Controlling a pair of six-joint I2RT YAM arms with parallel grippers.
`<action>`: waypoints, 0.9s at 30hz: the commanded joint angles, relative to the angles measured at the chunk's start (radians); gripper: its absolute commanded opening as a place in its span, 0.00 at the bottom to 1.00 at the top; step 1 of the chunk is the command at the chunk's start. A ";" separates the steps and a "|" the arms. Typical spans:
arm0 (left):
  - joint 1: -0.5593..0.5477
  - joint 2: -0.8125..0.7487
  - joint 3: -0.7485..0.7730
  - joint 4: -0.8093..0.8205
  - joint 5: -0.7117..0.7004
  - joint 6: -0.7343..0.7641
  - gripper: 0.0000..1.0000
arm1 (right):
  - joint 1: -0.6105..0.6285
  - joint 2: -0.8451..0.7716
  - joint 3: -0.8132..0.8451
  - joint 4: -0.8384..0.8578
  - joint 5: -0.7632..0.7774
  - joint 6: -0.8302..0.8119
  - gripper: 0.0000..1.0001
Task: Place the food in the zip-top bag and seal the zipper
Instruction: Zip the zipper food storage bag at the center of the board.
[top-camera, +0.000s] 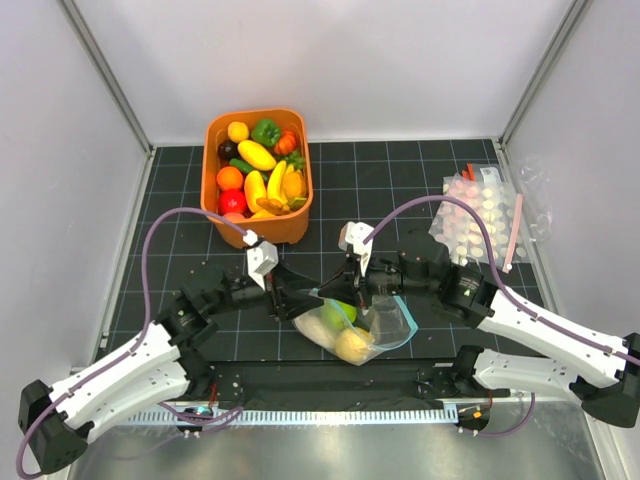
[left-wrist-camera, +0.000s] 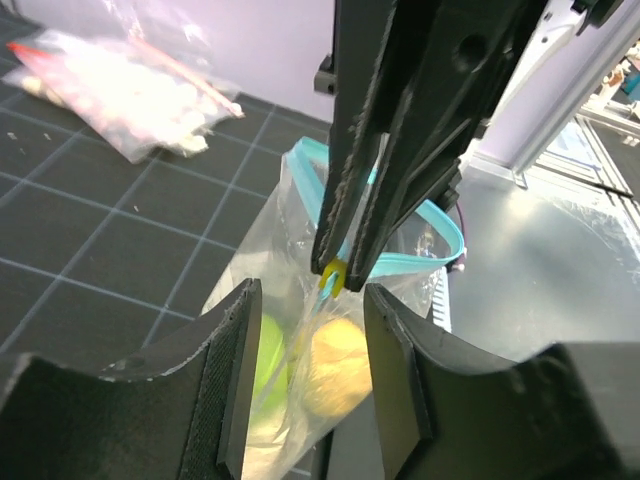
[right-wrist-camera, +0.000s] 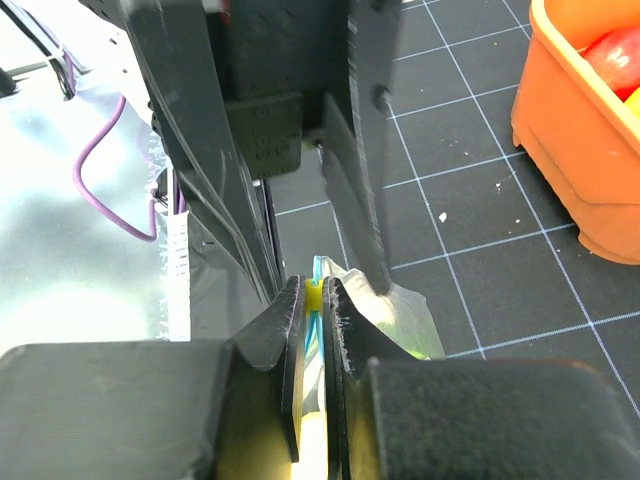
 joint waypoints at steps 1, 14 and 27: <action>-0.007 0.028 0.024 0.029 0.046 0.010 0.51 | 0.001 -0.029 0.028 0.029 -0.007 0.001 0.01; -0.007 0.003 0.017 0.023 0.006 0.021 0.30 | 0.001 -0.037 0.019 0.036 0.001 0.004 0.01; -0.007 0.014 0.027 0.001 -0.002 0.023 0.20 | 0.001 -0.029 0.020 0.036 0.002 0.005 0.01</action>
